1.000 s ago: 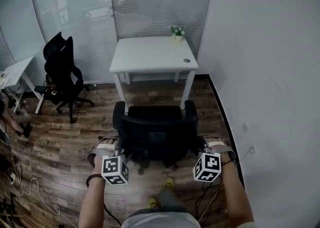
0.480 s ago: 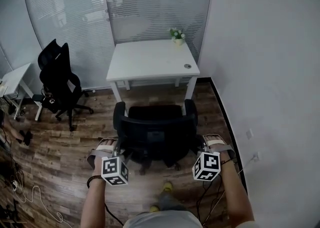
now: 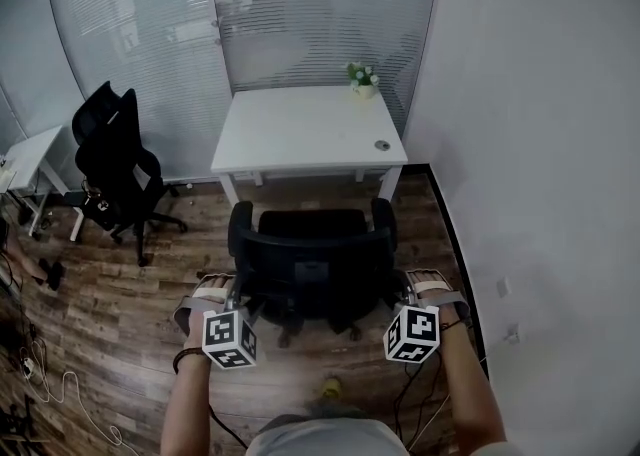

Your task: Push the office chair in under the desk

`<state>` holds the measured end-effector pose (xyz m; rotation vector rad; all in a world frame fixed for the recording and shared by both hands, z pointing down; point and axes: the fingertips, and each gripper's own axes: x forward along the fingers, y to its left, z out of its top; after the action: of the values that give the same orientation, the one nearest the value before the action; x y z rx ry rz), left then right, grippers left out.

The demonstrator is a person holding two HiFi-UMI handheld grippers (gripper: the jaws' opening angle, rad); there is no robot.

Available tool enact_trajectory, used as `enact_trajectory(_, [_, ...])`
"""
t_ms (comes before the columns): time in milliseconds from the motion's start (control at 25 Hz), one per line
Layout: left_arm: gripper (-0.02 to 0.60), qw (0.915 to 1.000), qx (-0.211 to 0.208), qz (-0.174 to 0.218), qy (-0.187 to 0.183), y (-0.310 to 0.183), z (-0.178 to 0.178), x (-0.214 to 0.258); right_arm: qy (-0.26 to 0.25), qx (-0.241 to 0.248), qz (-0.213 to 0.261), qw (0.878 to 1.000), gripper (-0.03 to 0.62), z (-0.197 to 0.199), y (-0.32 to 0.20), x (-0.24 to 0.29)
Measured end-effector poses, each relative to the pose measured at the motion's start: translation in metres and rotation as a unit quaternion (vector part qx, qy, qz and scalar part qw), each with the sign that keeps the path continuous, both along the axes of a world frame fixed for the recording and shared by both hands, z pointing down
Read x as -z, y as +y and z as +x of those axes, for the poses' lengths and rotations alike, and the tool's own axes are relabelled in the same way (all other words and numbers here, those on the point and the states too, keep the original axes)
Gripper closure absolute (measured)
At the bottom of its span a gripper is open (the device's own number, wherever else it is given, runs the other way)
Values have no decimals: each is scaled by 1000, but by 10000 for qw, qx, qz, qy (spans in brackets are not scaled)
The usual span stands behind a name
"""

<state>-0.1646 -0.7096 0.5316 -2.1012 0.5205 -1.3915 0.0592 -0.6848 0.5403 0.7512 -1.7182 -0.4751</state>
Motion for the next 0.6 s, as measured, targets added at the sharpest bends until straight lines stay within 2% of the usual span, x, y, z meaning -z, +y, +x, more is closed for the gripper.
enact_trajectory(280, [380, 9999, 138, -23, 57, -42, 13, 0, 13, 24, 41, 10000, 395, 13, -46, 1])
enact_trajectory(600, [376, 9999, 65, 63, 122, -85, 20, 1, 23, -60, 47, 10000, 391, 20, -91, 0])
